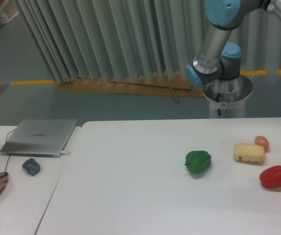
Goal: Place the yellow pepper in a basket
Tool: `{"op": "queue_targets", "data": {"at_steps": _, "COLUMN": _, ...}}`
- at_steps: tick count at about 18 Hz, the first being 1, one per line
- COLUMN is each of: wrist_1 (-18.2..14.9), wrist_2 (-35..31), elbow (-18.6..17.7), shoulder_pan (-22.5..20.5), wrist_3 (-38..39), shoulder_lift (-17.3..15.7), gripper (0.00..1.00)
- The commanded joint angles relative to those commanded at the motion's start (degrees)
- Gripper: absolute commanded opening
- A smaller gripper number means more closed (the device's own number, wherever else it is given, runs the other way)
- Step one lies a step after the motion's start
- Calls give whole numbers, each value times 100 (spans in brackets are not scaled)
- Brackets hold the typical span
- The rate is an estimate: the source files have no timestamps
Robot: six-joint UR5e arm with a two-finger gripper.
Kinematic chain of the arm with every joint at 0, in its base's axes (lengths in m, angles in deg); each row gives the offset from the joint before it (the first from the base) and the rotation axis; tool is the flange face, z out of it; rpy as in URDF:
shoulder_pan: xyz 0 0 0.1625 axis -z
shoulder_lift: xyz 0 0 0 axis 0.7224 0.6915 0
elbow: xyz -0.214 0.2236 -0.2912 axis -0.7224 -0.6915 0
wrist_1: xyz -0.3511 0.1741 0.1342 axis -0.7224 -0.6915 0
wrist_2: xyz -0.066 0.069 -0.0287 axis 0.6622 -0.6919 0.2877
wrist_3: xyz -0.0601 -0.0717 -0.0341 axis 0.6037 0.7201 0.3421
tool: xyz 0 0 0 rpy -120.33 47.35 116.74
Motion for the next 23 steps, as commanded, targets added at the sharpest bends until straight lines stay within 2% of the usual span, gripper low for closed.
{"op": "queue_targets", "data": {"at_steps": 2, "wrist_1": -141, "wrist_2": 327, "elbow": 0, "shoulder_pan": 210, "wrist_3": 709, "shoulder_lift": -167, "gripper": 100}}
{"op": "queue_targets", "data": {"at_steps": 3, "wrist_1": -246, "wrist_2": 284, "elbow": 9, "shoulder_pan": 307, "wrist_3": 896, "shoulder_lift": -229, "gripper": 100}}
{"op": "queue_targets", "data": {"at_steps": 4, "wrist_1": -465, "wrist_2": 310, "elbow": 17, "shoulder_pan": 308, "wrist_3": 976, "shoulder_lift": -317, "gripper": 100}}
{"op": "queue_targets", "data": {"at_steps": 5, "wrist_1": -867, "wrist_2": 310, "elbow": 70, "shoulder_pan": 291, "wrist_3": 985, "shoulder_lift": -465, "gripper": 100}}
{"op": "queue_targets", "data": {"at_steps": 7, "wrist_1": -1099, "wrist_2": 179, "elbow": 70, "shoulder_pan": 325, "wrist_3": 889, "shoulder_lift": -598, "gripper": 100}}
{"op": "queue_targets", "data": {"at_steps": 10, "wrist_1": -1783, "wrist_2": -400, "elbow": 44, "shoulder_pan": 466, "wrist_3": 758, "shoulder_lift": -984, "gripper": 100}}
{"op": "queue_targets", "data": {"at_steps": 13, "wrist_1": -1847, "wrist_2": -1112, "elbow": 36, "shoulder_pan": 519, "wrist_3": -154, "shoulder_lift": -994, "gripper": 100}}
{"op": "queue_targets", "data": {"at_steps": 18, "wrist_1": -1917, "wrist_2": -1105, "elbow": -35, "shoulder_pan": 633, "wrist_3": -122, "shoulder_lift": -1082, "gripper": 100}}
{"op": "queue_targets", "data": {"at_steps": 21, "wrist_1": -2215, "wrist_2": -1122, "elbow": -44, "shoulder_pan": 800, "wrist_3": -131, "shoulder_lift": -1012, "gripper": 100}}
{"op": "queue_targets", "data": {"at_steps": 23, "wrist_1": -2216, "wrist_2": -1105, "elbow": -123, "shoulder_pan": 827, "wrist_3": -105, "shoulder_lift": -933, "gripper": 100}}
